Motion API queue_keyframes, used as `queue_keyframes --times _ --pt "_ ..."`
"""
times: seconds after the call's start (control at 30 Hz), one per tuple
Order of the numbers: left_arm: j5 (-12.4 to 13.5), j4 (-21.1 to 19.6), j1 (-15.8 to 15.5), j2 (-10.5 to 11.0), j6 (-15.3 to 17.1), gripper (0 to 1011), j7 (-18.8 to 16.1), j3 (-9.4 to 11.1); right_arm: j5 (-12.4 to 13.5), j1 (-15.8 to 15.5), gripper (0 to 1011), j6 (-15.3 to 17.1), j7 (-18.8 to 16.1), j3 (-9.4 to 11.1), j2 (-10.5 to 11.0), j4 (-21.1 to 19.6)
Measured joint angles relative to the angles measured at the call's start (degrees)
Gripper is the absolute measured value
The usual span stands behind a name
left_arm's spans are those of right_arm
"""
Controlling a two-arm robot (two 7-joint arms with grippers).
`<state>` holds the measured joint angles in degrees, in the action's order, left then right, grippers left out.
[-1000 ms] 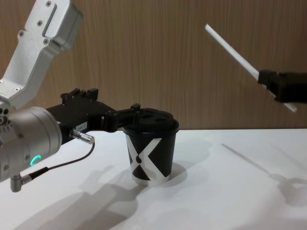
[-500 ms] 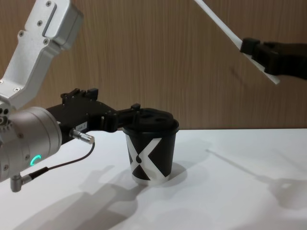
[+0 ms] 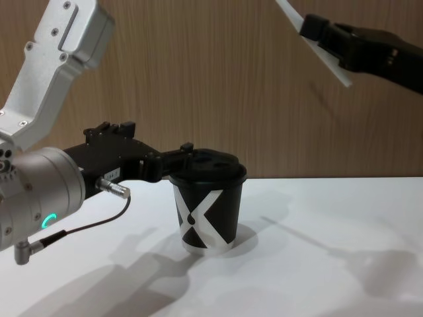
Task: Pick up the straw with one hand, pass it to the other hand, and insert it into the cup.
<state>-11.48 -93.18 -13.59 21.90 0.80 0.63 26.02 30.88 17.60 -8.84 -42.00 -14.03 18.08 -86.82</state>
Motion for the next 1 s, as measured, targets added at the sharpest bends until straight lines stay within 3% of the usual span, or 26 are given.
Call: queue_keyframes --times 0.43,1.0 --pt "0.0 0.0 0.0 0.0 0.0 999 0.0 0.0 1.91 0.73 0 -1.23 -2.23 -2.45 -1.16 0.61" --pt "-0.3 -0.27 0.14 0.05 -0.08 1000 0.42 -0.28 2.44 0.55 0 -1.35 -1.84 -4.25 -1.96 0.19"
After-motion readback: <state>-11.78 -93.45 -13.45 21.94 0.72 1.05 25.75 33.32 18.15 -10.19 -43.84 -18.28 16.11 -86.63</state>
